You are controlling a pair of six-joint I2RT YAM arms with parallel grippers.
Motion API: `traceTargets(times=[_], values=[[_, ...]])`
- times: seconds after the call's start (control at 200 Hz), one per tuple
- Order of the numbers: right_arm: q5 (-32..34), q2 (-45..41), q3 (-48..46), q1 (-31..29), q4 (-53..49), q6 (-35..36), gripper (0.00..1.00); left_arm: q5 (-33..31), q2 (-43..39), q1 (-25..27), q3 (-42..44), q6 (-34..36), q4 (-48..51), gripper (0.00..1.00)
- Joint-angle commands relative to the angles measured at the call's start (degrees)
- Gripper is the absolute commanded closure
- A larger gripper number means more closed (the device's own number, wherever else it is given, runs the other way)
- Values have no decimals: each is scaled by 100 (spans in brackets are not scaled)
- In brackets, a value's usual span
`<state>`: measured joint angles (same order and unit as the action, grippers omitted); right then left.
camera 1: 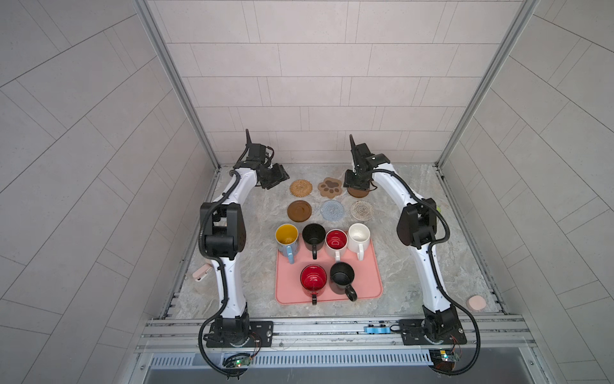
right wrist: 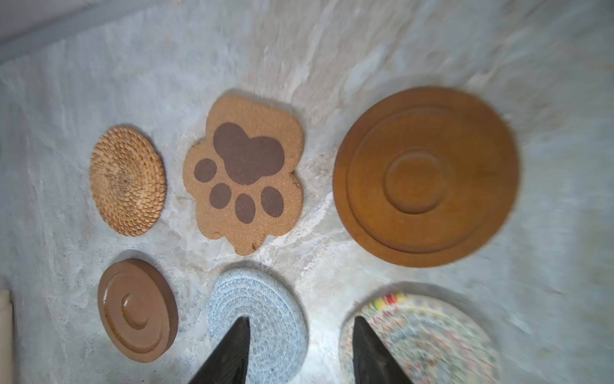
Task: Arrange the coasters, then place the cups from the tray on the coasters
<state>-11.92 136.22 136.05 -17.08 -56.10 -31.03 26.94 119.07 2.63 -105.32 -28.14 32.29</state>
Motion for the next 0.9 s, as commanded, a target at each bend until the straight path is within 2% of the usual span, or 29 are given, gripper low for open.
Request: traceTargets(times=[0.0,0.3,0.6,0.896], values=[[626,-852,-210,16,-427,165,48,-450,-379,-57,153,-167,-35,40],[951,-2223,-1459,73,-487,667,48,-861,-1185,-50,878,-152,-230,39],[877,-4251,-4327,73,538,808,47,-963,-2410,-52,2335,337,-560,37],[756,-5636,-6168,-167,810,642,47,-896,-3688,-49,3461,383,-692,37]])
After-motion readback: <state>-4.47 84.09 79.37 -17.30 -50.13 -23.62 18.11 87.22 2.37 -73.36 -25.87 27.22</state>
